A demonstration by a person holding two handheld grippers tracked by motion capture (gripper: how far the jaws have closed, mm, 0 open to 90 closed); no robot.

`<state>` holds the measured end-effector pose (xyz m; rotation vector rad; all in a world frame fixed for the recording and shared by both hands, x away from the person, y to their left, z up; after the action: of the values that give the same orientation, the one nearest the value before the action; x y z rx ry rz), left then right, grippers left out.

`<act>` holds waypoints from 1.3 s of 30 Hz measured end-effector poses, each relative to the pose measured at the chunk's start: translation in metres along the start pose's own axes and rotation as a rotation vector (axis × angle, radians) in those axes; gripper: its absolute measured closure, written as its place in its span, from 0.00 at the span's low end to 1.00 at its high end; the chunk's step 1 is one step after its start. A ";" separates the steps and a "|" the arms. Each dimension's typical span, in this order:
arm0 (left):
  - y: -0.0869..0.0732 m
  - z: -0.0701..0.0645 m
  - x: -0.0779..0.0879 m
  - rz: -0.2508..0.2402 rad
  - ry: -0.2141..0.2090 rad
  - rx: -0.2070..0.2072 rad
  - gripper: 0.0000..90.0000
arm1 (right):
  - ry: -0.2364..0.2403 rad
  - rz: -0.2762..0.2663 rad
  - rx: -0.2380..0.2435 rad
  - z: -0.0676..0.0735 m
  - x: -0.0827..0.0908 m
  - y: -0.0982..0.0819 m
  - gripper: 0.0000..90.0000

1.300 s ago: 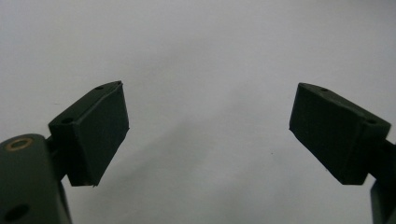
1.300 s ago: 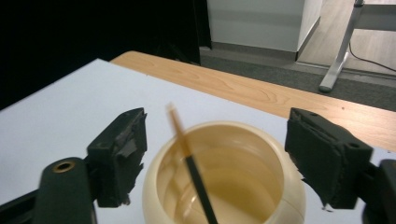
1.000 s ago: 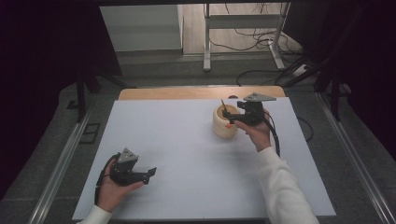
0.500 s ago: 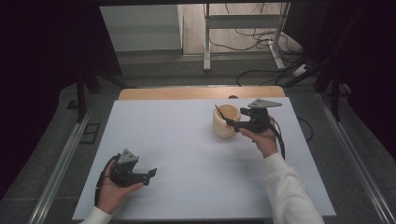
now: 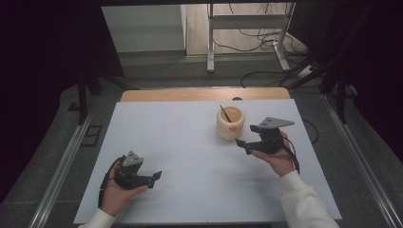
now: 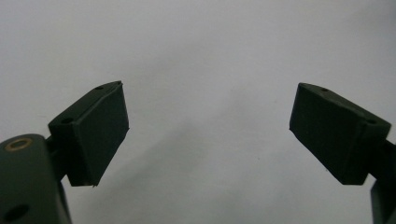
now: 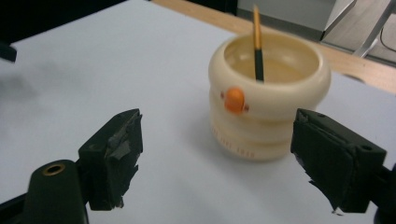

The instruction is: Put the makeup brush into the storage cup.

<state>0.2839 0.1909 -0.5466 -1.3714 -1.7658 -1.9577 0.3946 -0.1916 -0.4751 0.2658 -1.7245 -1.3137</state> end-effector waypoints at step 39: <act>-0.013 0.005 0.002 0.011 0.022 0.017 0.14 | -0.012 0.103 -0.019 0.016 0.051 -0.096 0.20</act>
<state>0.2770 0.2002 -0.5550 -1.3463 -1.7576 -1.9402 0.3215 -0.2535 -0.5294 0.1564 -1.7119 -1.2583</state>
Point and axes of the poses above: each handheld gripper's, and its own axes: x roughly backward along the jaws, y roughly out of its top, z roughly to its left, the point moved 5 cm from there along -x, roughly forward along the jaws, and after that the axes turned 2 degrees about x, right-handed, at the moved point
